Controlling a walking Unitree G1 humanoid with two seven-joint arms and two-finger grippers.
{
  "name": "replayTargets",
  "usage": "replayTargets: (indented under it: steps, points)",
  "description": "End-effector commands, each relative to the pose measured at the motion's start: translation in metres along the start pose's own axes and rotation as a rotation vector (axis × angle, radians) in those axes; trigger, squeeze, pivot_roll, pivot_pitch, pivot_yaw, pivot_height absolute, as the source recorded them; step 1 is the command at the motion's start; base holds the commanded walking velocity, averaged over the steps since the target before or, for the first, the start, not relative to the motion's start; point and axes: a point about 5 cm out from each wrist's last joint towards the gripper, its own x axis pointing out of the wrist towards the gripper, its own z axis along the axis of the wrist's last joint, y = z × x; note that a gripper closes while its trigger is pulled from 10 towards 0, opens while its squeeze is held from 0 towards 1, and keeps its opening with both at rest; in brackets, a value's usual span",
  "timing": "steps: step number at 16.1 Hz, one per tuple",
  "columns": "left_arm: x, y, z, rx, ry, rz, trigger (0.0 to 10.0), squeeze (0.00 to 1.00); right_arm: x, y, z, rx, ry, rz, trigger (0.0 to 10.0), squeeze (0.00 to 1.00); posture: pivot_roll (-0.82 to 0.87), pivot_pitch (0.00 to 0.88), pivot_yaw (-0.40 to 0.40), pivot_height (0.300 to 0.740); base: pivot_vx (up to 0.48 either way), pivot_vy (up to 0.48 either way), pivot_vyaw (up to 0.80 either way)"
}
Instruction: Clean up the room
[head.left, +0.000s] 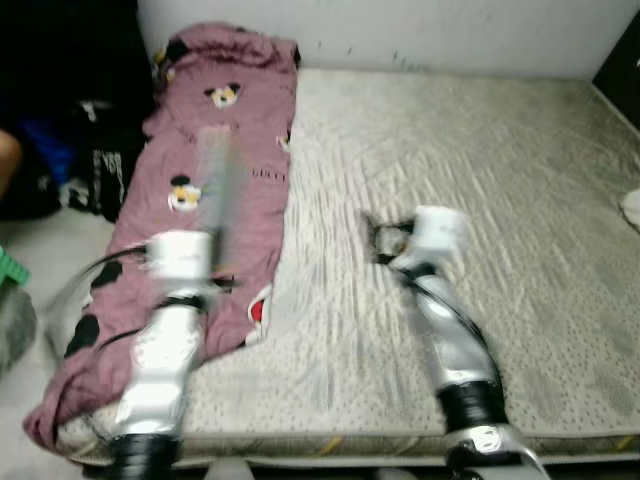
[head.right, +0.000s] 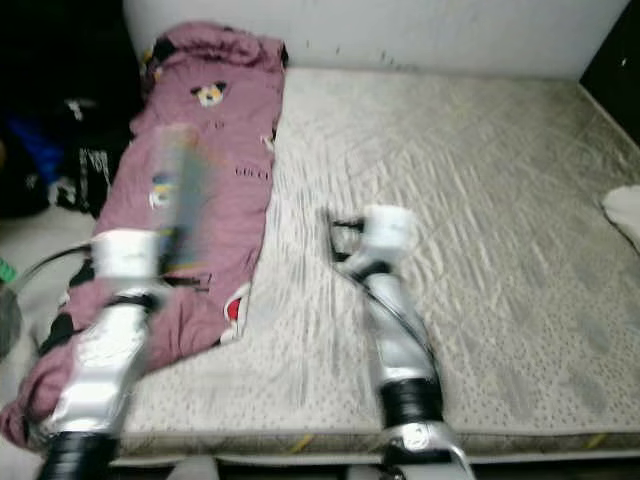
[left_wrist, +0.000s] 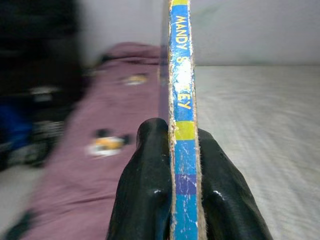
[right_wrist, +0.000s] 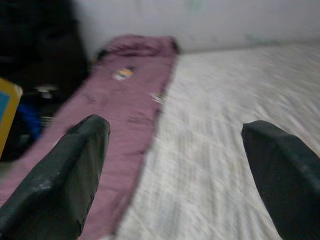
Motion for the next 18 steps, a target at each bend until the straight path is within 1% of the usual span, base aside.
replayTargets:
  steps: [1,3,5,6,8,9,11,15,18]
  points:
    - [0.002,-0.010,0.005,0.002,-0.028,-0.028,10.0,0.00,-0.008,-0.019,-0.007,-0.014,0.025,-0.070,10.0,0.00,-0.03,0.000,-0.003,0.740,0.000,0.000,0.00]
    - [0.001,-0.012,0.004,0.016,-0.027,-0.040,10.0,0.00,-0.008,-0.019,-0.007,-0.021,0.022,-0.056,10.0,0.00,-0.03,0.000,-0.002,0.740,0.000,0.000,0.00]
    - [0.000,-0.012,0.003,0.009,-0.033,-0.041,10.0,0.00,-0.009,-0.019,-0.006,-0.026,0.006,-0.053,10.0,0.00,-0.03,0.000,-0.003,0.740,0.000,0.000,0.00]
    - [-0.002,-0.012,0.001,0.014,-0.030,-0.033,10.0,0.00,-0.009,-0.017,-0.009,-0.038,0.018,-0.058,10.0,0.00,-0.03,0.000,-0.001,0.740,0.000,0.000,0.00]
    - [-0.003,-0.016,-0.001,0.012,-0.025,-0.039,10.0,0.00,-0.010,-0.017,-0.016,-0.020,0.042,-0.080,10.0,0.00,-0.03,0.000,0.001,0.740,0.000,0.000,0.00]
    - [-0.003,-0.017,0.000,0.013,-0.024,-0.042,10.0,0.00,-0.011,-0.016,-0.016,-0.005,0.033,-0.085,10.0,0.00,-0.03,0.000,0.002,0.740,0.000,0.000,0.00]
    - [-0.001,-0.020,0.003,0.006,-0.033,-0.067,10.0,0.00,-0.008,-0.014,-0.012,-0.009,0.024,-0.080,10.0,0.00,-0.04,0.000,0.005,0.740,0.000,0.000,0.00]
    - [0.000,-0.022,0.006,-0.008,-0.039,-0.077,10.0,0.00,-0.009,-0.019,-0.010,0.002,0.021,-0.097,10.0,0.00,-0.05,0.007,0.004,0.740,0.000,0.000,0.00]
    - [-0.002,-0.020,0.005,-0.014,-0.033,-0.073,10.0,0.00,-0.012,-0.022,-0.012,-0.004,0.026,-0.103,10.0,0.00,-0.05,0.015,0.003,0.740,0.000,-0.272,0.00]
